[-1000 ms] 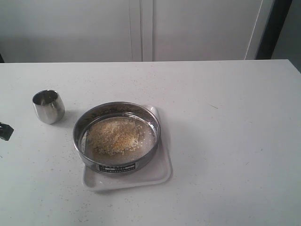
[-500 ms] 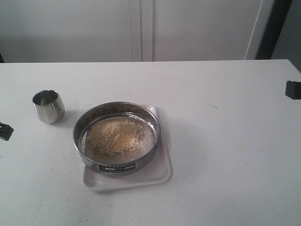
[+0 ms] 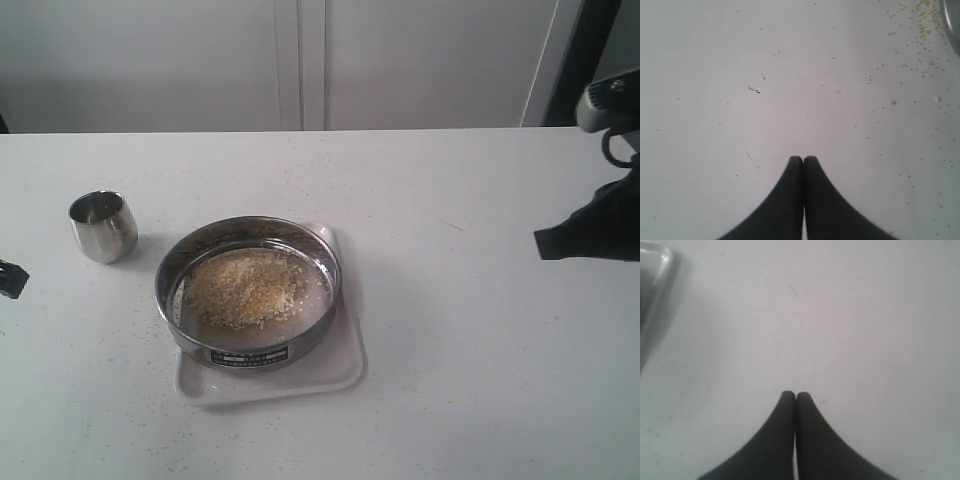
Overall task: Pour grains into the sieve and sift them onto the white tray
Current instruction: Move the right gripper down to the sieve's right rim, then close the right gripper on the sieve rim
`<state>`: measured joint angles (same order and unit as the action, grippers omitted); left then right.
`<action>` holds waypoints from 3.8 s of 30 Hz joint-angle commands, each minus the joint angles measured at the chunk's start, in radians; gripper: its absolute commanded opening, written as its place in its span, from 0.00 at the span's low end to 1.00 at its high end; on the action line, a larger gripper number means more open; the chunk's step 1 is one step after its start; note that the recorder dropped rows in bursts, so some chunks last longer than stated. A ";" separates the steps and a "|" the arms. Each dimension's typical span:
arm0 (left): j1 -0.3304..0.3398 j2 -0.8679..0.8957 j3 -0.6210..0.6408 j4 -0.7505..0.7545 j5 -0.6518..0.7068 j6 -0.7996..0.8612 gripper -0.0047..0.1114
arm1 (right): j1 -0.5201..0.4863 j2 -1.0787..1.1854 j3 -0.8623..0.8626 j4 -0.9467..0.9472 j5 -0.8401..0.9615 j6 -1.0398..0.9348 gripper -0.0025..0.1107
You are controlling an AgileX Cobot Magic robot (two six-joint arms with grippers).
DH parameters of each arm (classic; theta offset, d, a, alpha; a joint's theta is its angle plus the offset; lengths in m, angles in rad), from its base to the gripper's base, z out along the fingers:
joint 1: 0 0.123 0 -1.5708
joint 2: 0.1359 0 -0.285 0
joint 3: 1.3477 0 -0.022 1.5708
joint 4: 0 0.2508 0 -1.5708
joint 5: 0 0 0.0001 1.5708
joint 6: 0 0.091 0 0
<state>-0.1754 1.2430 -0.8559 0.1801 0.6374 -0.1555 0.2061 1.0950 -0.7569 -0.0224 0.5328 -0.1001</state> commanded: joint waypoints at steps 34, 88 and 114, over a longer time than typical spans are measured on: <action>-0.007 -0.010 0.007 -0.008 0.007 -0.001 0.04 | 0.332 0.708 -0.590 0.318 0.152 -0.270 0.56; -0.007 -0.010 0.007 -0.008 0.007 -0.001 0.04 | 0.321 1.063 -0.819 0.131 0.053 -0.024 0.02; -0.007 -0.010 0.007 -0.008 0.007 -0.001 0.04 | 0.202 1.030 -0.949 0.367 0.262 -0.154 0.02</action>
<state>-0.1754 1.2430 -0.8559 0.1801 0.6374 -0.1555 0.4471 2.1465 -1.6986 0.2441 0.8473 -0.2897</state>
